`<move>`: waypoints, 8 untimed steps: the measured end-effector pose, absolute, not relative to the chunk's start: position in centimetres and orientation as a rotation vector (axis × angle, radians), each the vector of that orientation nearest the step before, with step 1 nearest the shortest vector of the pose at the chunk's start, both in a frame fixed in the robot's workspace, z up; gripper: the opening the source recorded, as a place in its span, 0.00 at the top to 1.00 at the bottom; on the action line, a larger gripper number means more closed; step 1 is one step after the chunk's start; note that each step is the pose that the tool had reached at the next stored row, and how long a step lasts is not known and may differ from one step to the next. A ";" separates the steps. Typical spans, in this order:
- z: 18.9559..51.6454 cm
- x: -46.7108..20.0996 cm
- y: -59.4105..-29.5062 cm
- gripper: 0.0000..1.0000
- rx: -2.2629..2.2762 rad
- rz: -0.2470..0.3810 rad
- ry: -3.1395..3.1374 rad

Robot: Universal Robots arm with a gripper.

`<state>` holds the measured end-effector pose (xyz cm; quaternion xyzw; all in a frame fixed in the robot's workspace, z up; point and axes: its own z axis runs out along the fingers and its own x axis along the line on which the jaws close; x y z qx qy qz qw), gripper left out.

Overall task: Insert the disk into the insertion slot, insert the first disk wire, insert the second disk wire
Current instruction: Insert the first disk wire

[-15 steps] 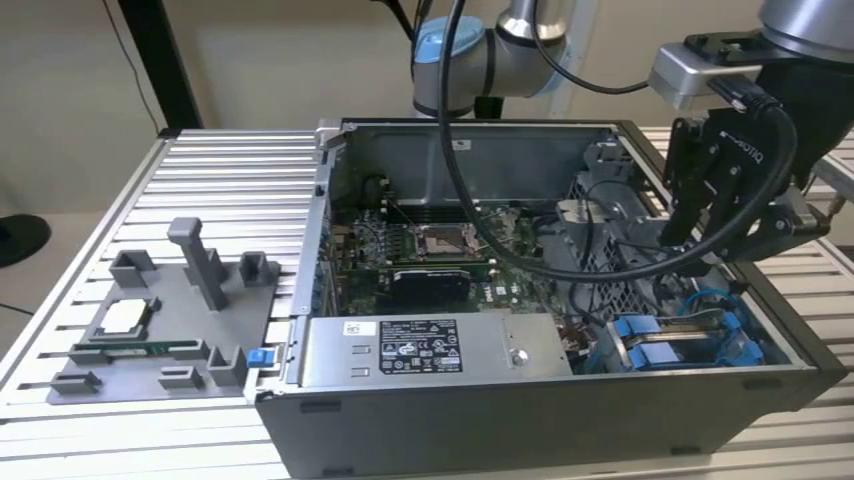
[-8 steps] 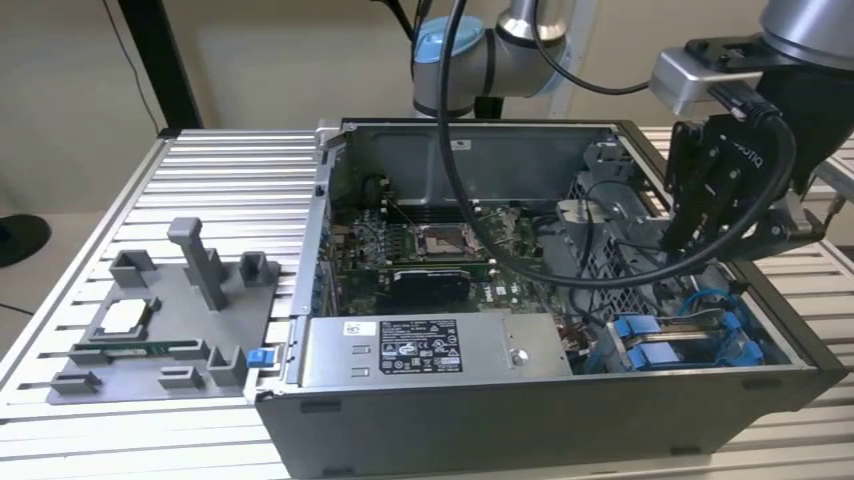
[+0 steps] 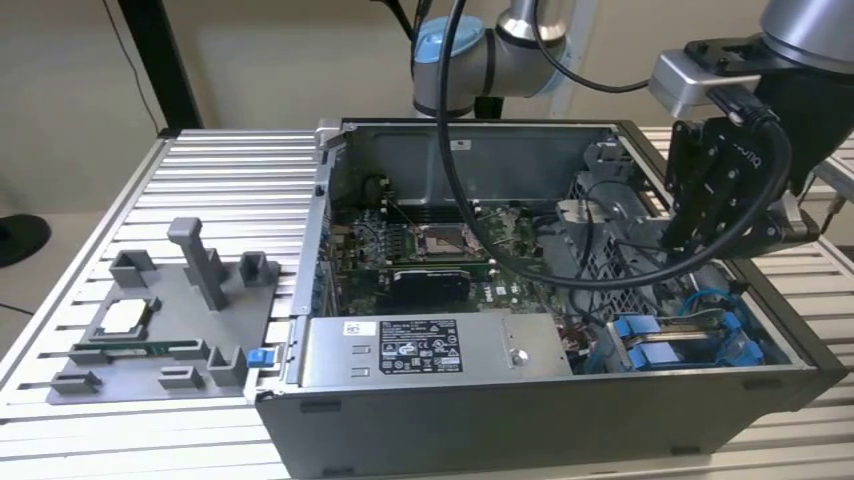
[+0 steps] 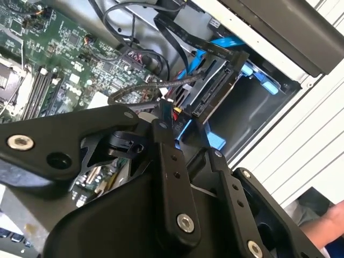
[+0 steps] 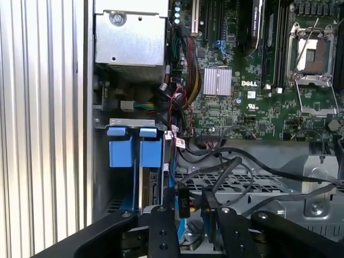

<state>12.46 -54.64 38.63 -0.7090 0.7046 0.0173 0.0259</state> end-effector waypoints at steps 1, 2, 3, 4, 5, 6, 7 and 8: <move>38.6 12.5 -54.7 0.00 -2.191 0.053 2.178; 38.6 12.5 -54.8 0.00 -2.191 0.053 2.178; 38.6 12.5 -54.8 0.00 -2.191 0.053 2.178; 38.6 12.5 -54.9 0.00 -2.191 0.053 2.178; 38.6 12.5 -54.9 0.00 -2.191 0.053 2.178; 38.6 12.5 -54.9 1.00 -2.191 0.053 2.178; 38.6 12.5 -55.0 1.00 -2.191 0.054 2.177; 38.6 12.4 -55.0 1.00 -2.191 0.054 2.177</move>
